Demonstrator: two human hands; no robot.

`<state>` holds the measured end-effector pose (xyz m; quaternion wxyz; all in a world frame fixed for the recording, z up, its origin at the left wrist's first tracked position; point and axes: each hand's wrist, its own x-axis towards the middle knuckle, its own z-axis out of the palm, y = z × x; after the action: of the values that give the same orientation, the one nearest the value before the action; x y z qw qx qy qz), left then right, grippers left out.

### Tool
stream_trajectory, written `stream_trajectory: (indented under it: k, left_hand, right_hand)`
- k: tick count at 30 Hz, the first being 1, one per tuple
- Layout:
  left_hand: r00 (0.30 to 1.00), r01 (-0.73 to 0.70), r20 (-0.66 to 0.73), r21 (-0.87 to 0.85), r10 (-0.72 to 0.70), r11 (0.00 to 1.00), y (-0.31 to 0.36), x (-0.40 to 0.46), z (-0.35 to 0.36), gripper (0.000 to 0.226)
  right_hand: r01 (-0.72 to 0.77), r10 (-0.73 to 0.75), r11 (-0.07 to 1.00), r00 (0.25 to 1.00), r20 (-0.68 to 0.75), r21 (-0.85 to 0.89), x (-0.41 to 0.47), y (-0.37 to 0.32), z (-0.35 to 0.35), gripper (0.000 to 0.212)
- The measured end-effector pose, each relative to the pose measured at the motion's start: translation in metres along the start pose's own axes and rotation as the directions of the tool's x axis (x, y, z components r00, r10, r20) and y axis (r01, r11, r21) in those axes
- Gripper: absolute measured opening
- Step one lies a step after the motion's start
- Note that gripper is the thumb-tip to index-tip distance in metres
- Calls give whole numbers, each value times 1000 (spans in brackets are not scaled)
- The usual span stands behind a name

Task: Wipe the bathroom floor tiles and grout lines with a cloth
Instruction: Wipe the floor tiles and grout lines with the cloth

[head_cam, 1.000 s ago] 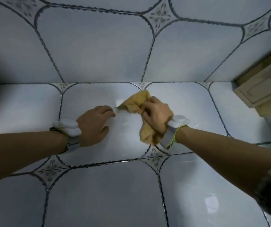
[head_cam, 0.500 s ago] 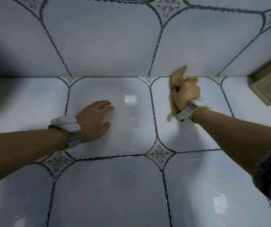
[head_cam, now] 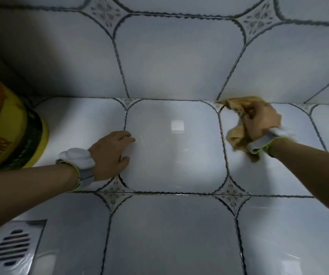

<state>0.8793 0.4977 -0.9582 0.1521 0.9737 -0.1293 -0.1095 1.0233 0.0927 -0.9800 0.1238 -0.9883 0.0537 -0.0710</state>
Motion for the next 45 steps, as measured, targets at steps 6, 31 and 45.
stream_trajectory:
  k: [6,31,45]
  left_hand:
    - [995,97,5,-37,-97,995,-34,-23,-10,53]
    - [936,232,-211,-225,-280,946,-69,-64,-28,71]
    - [977,204,66,-18,-202,979,-39,-35,5,79]
  right_hand:
    - [61,-59,997,997,51,-43,-7,-73,26,32]
    - [874,-851,456,373,370,169,-119,-347,68,27]
    - [655,-644,752,753,132,-66,-23,-176,26,27]
